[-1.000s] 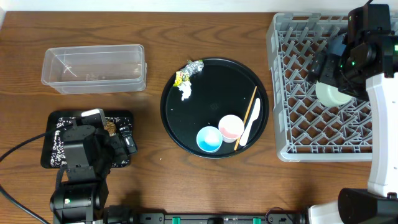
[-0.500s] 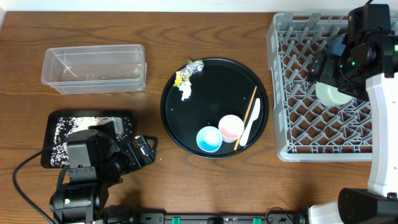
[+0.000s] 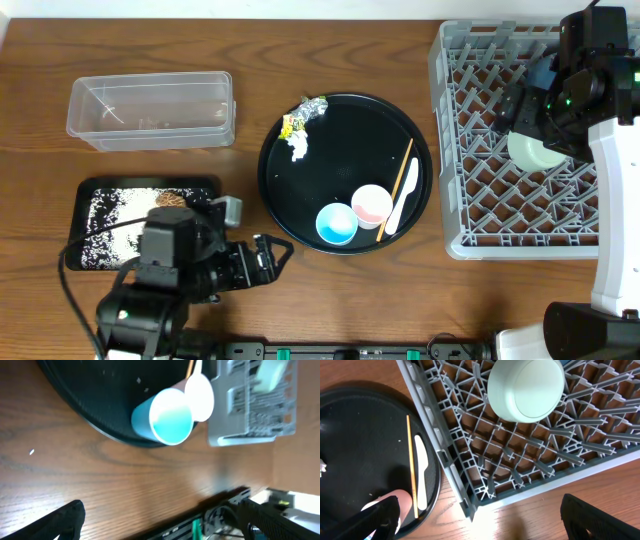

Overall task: Sort waste into correct bins and load items into the dishwasher rack
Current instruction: 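Reach the left gripper to the blue cup on the round tray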

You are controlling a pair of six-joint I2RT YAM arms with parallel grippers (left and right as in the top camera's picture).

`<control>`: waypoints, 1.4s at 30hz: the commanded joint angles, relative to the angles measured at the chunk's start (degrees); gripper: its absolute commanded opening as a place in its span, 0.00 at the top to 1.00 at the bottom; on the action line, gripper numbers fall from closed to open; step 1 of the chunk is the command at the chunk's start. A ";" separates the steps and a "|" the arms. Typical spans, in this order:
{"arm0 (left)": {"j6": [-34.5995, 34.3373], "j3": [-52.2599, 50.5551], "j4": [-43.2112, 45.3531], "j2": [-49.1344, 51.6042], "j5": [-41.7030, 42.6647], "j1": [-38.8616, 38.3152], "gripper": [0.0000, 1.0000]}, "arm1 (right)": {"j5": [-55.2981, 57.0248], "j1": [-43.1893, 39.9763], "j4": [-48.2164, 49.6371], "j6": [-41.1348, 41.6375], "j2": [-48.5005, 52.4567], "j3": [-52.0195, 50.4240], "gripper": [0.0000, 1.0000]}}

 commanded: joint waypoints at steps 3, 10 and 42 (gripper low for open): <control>-7.23 1.09 2.23 5.62 -14.80 -11.04 0.02 | 0.20 -0.39 -0.07 0.79 -0.35 0.35 0.01; -11.69 2.67 3.37 16.70 -28.48 -22.51 0.02 | 0.20 -0.39 -0.07 0.76 -0.35 0.35 0.01; -10.82 2.64 25.22 37.70 -27.30 -24.63 0.18 | 0.20 -0.39 -0.07 0.79 -0.35 0.35 0.01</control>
